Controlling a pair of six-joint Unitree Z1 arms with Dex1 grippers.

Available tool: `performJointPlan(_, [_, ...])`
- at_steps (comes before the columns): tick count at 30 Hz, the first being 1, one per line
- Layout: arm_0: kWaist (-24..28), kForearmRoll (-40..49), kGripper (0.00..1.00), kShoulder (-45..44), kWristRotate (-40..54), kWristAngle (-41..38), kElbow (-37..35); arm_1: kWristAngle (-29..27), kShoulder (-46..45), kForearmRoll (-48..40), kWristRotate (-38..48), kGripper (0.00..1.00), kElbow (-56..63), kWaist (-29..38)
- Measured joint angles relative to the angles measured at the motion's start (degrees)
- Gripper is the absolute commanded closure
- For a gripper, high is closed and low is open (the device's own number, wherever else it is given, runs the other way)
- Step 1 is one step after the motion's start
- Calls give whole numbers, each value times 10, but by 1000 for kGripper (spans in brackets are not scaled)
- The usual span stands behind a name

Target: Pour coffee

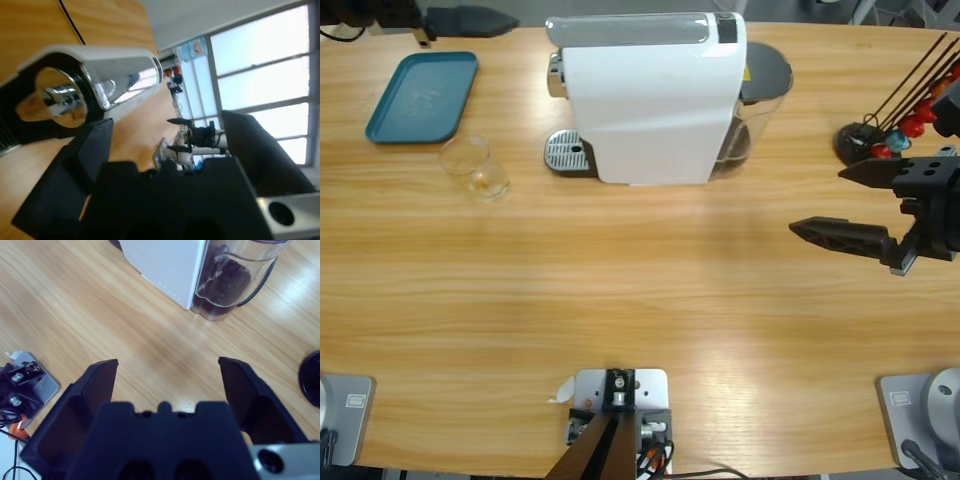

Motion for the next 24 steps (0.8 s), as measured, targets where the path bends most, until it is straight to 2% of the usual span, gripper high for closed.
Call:
performJointPlan(11, [10,-14,142,42,-8,-17,1,0,2,0,0,105,0,0])
performJointPlan(24, [14,-120,142,99,-62,-28,-1,0,2,0,0,105,0,0])
